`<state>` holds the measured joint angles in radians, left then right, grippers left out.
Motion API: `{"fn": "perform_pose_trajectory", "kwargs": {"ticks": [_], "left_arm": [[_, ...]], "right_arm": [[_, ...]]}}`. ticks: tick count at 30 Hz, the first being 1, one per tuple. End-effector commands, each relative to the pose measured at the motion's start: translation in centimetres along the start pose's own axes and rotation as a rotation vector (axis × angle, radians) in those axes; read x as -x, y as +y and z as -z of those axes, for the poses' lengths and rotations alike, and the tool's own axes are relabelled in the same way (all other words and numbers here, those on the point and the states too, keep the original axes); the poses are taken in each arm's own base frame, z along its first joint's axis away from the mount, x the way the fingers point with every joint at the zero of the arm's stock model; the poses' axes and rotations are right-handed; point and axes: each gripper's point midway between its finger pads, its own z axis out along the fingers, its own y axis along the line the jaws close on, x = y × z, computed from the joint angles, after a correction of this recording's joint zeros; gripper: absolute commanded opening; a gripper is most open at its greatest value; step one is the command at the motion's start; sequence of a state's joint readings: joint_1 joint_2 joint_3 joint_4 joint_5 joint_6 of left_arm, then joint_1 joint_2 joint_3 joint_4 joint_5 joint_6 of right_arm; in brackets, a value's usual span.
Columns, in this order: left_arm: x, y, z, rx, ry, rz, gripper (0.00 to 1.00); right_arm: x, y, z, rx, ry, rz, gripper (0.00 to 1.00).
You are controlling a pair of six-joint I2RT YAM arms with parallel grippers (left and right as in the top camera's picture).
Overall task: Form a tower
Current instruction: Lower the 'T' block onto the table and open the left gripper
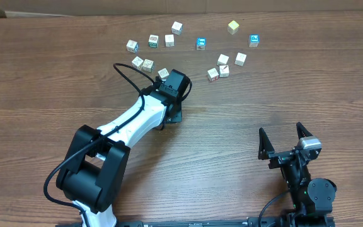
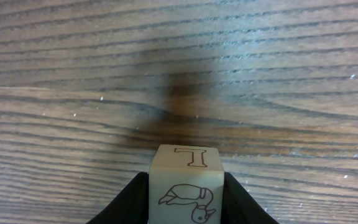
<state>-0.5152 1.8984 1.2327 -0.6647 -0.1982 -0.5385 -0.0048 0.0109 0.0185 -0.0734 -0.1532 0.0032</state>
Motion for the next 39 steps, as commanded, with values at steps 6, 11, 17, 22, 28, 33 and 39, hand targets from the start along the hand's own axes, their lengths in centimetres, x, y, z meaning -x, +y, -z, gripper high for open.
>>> {"fn": "perform_pose_trajectory", "kwargs": {"ticks": [6, 11, 17, 22, 28, 33, 39], "left_arm": [[-0.2, 0.9, -0.1, 0.024, 0.011, -0.022, 0.29], [-0.2, 1.1, -0.1, 0.033, 0.009, -0.023, 0.29], [-0.3, 1.5, -0.1, 0.04, 0.017, -0.01, 0.35], [-0.2, 2.3, -0.2, 0.05, 0.026, 0.015, 0.36], [-0.1, 2.5, -0.3, 0.044, 0.032, 0.026, 0.38], [-0.1, 2.5, -0.3, 0.043, 0.032, 0.025, 0.3], [-0.1, 2.5, -0.3, 0.043, 0.032, 0.025, 0.3]], "right_arm": [[-0.2, 0.1, 0.0, 0.004, -0.001, 0.004, 1.0], [-0.2, 0.1, 0.0, 0.004, -0.001, 0.004, 1.0], [-0.2, 0.1, 0.0, 0.004, -0.001, 0.004, 1.0], [-0.2, 0.1, 0.0, 0.004, -0.001, 0.004, 1.0], [-0.2, 0.1, 0.0, 0.004, -0.001, 0.004, 1.0], [-0.2, 0.1, 0.0, 0.004, -0.001, 0.004, 1.0], [-0.2, 0.1, 0.0, 0.004, -0.001, 0.004, 1.0]]}}
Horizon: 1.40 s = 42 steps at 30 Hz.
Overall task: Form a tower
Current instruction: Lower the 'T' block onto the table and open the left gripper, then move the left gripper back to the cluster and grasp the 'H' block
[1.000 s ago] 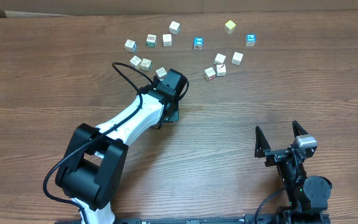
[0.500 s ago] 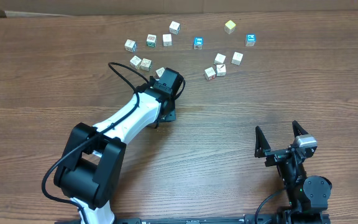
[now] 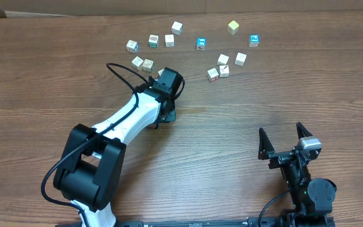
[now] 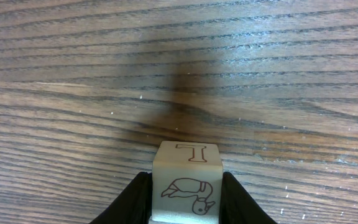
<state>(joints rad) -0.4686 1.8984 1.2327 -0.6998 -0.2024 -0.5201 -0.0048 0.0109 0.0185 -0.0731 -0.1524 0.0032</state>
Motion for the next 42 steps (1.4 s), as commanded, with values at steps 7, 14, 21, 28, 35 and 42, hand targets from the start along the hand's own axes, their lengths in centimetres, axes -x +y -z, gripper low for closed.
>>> {"fn": "perform_pose_trajectory", "kwargs": {"ticks": [7, 14, 21, 28, 35, 42], "left_arm": [[-0.1, 0.4, 0.0, 0.008, 0.002, 0.006, 0.56], [5.4, -0.7, 3.7, -0.042, -0.109, -0.01, 0.61], [15.5, -1.1, 12.6, -0.153, -0.374, 0.095, 0.59], [18.3, -2.1, 12.5, -0.193, -0.464, 0.124, 0.58], [16.3, -2.7, 5.6, -0.127, -0.32, 0.112, 0.62], [14.6, -2.8, 0.6, -0.085, -0.222, 0.136, 0.59]], "right_arm": [[-0.3, 0.1, 0.0, 0.005, 0.0, 0.004, 1.0], [-0.3, 0.1, 0.0, 0.005, 0.0, 0.004, 1.0], [-0.3, 0.1, 0.0, 0.005, 0.0, 0.004, 1.0], [-0.3, 0.1, 0.0, 0.005, 0.0, 0.004, 1.0], [-0.3, 0.1, 0.0, 0.005, 0.0, 0.004, 1.0], [-0.3, 0.1, 0.0, 0.005, 0.0, 0.004, 1.0]]}}
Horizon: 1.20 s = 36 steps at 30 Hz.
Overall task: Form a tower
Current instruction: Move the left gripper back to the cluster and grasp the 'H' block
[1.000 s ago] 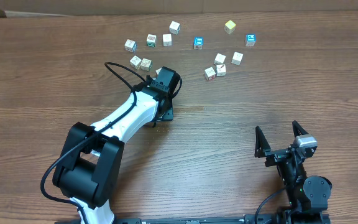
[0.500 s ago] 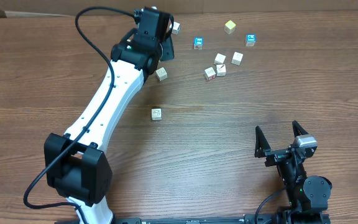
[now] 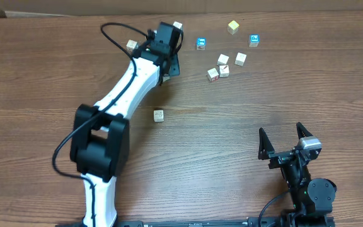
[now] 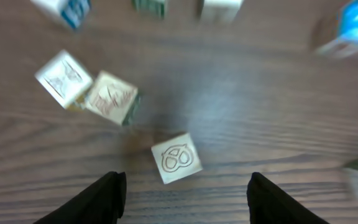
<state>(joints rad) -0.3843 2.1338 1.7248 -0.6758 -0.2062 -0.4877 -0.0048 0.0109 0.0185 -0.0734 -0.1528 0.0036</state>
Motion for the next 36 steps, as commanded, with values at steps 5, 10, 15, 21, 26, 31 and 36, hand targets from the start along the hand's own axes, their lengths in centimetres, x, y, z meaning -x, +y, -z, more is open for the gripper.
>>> {"fn": "perform_pose_trajectory", "kwargs": {"ticks": [5, 10, 15, 21, 26, 31, 36], "left_arm": [[-0.8, -0.1, -2.7, 0.014, 0.017, 0.034, 0.59], [-1.0, -0.2, -3.6, 0.013, 0.014, 0.063, 0.57], [-2.1, 0.4, -5.3, 0.039, 0.046, 0.098, 0.57], [-3.1, 0.8, -6.8, 0.057, 0.074, 0.12, 0.52], [-2.6, 0.6, -6.8, 0.048, 0.056, 0.124, 0.45], [-1.9, 0.4, -6.5, 0.037, 0.038, 0.129, 0.47], [-1.2, 0.0, -6.1, 0.024, 0.022, 0.133, 0.45]], "right_arm": [[-0.3, 0.1, 0.0, 0.004, 0.0, 0.005, 1.0], [-0.3, 0.1, 0.0, 0.004, 0.0, 0.005, 1.0], [-0.2, 0.1, 0.0, 0.004, -0.001, 0.005, 1.0], [-0.2, 0.1, 0.0, 0.004, -0.001, 0.005, 1.0], [-0.2, 0.1, 0.0, 0.004, -0.001, 0.005, 1.0], [-0.2, 0.1, 0.0, 0.004, -0.001, 0.005, 1.0], [-0.3, 0.1, 0.0, 0.004, 0.0, 0.005, 1.0]]}}
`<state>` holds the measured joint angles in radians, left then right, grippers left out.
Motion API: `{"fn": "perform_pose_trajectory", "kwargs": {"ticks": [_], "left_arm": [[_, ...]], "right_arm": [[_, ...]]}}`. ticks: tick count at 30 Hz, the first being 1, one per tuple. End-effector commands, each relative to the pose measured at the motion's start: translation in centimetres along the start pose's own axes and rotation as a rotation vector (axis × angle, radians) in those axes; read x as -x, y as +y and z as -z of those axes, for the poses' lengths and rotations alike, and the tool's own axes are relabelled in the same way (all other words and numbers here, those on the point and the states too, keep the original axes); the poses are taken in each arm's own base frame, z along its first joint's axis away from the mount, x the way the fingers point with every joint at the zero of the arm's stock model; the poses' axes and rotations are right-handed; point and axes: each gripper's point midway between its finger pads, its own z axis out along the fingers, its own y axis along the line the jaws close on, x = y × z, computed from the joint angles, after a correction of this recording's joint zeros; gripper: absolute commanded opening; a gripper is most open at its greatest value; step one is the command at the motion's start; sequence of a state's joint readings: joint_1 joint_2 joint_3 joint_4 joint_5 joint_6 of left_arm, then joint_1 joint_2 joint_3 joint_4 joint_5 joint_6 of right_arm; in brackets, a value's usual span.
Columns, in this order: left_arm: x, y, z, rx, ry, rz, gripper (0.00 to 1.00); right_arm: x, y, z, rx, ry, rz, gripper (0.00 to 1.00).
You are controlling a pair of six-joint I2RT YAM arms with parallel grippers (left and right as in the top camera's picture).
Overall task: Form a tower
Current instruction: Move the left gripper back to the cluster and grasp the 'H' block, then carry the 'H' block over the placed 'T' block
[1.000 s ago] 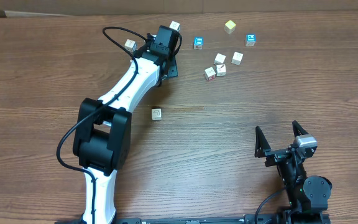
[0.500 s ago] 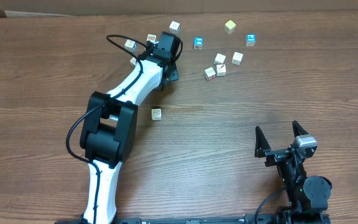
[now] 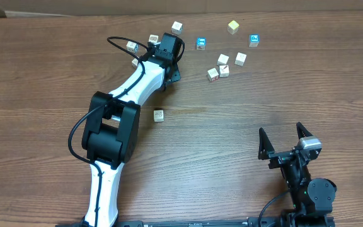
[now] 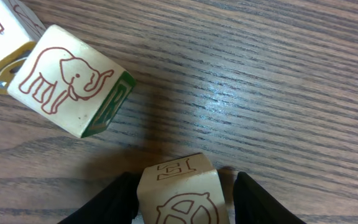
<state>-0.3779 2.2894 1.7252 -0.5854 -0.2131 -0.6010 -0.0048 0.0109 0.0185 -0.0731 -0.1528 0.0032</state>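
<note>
My left gripper [image 4: 182,186] is low over the table at the back left [image 3: 171,74]. It is open, and its fingers [image 4: 122,196] stand on either side of a cream block [image 4: 179,193] with a round emblem and an E. The left finger is against the block; a gap shows at the right finger. A single cream block [image 3: 159,115] stands alone mid-table. My right gripper [image 3: 284,142] is open with nothing in it, near the front right.
An elephant block [image 4: 67,81] with a green side lies just beyond the left fingers, and another block beside it. Several more blocks lie scattered along the back, among them a blue one [image 3: 201,43], a yellow-green one [image 3: 233,26] and a small group [image 3: 223,66].
My left gripper was open high above the emblem block. Now it is down at table level, with its fingers on both sides of that block. The right arm has not moved.
My left gripper was shut on a T block over mid-table, and still held it there at the following moment. Then that block stood alone on the table while the gripper was open over the back cluster. Now the gripper straddles the emblem block.
</note>
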Motion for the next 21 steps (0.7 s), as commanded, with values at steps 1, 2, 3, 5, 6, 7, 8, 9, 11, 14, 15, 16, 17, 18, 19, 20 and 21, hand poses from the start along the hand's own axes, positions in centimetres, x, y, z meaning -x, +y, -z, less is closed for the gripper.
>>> {"fn": "perform_pose_trajectory", "kwargs": {"ticks": [1, 2, 3, 5, 6, 7, 8, 9, 11, 14, 15, 16, 17, 18, 19, 20, 21], "left_arm": [[1.5, -0.6, 0.6, -0.023, -0.031, 0.029, 0.43], [1.8, -0.7, 0.7, -0.026, -0.036, 0.03, 0.42], [2.0, -0.9, 0.8, -0.029, -0.04, 0.03, 0.37], [2.4, -1.1, 1.2, -0.035, -0.048, 0.029, 0.29], [2.6, -1.1, 1.3, -0.036, -0.049, 0.03, 0.26], [2.8, -1.2, 1.5, -0.037, -0.051, 0.03, 0.24], [2.9, -1.2, 1.7, -0.037, -0.051, 0.03, 0.24], [2.9, -1.3, 1.8, -0.036, -0.05, 0.03, 0.24], [3.0, -1.2, 2.0, -0.032, -0.043, 0.028, 0.21], [2.8, -0.9, 3.0, -0.009, -0.01, -0.001, 0.22], [2.8, -0.8, 3.5, -0.003, 0.0, -0.017, 0.22], [3.0, -0.6, 4.4, 0.006, 0.011, -0.034, 0.23], [3.1, -0.5, 5.1, 0.014, 0.018, -0.041, 0.24], [3.3, -0.3, 6.2, 0.019, 0.023, -0.043, 0.23], [3.6, -0.2, 7.3, 0.023, 0.025, -0.044, 0.23], [4.0, 0.0, 8.8, 0.027, 0.024, -0.048, 0.23], [4.4, 0.1, 10.1, 0.024, 0.021, -0.056, 0.22]], "right_arm": [[-0.3, 0.1, 0.0, 0.004, 0.0, 0.004, 1.0], [-0.3, 0.1, 0.0, 0.004, 0.0, 0.004, 1.0], [-0.3, 0.1, 0.0, 0.004, 0.0, 0.004, 1.0], [-0.3, 0.1, 0.0, 0.004, 0.0, 0.004, 1.0], [-0.3, 0.1, 0.0, 0.004, 0.0, 0.004, 1.0], [-0.3, 0.1, 0.0, 0.004, 0.0, 0.004, 1.0], [-0.3, 0.1, 0.0, 0.004, 0.0, 0.004, 1.0], [-0.3, 0.1, 0.0, 0.004, 0.0, 0.004, 1.0], [-0.3, 0.1, 0.0, 0.004, 0.0, 0.004, 1.0], [-0.3, 0.1, 0.0, 0.004, 0.0, 0.004, 1.0], [-0.3, 0.1, 0.0, 0.004, 0.0, 0.004, 1.0], [-0.3, 0.1, 0.0, 0.004, 0.0, 0.004, 1.0], [-0.3, 0.1, 0.0, 0.004, 0.0, 0.004, 1.0], [-0.3, 0.1, 0.0, 0.004, 0.0, 0.004, 1.0], [-0.3, 0.1, 0.0, 0.004, 0.0, 0.004, 1.0], [-0.3, 0.1, 0.0, 0.004, 0.0, 0.004, 1.0], [-0.3, 0.1, 0.0, 0.004, 0.0, 0.004, 1.0]]}}
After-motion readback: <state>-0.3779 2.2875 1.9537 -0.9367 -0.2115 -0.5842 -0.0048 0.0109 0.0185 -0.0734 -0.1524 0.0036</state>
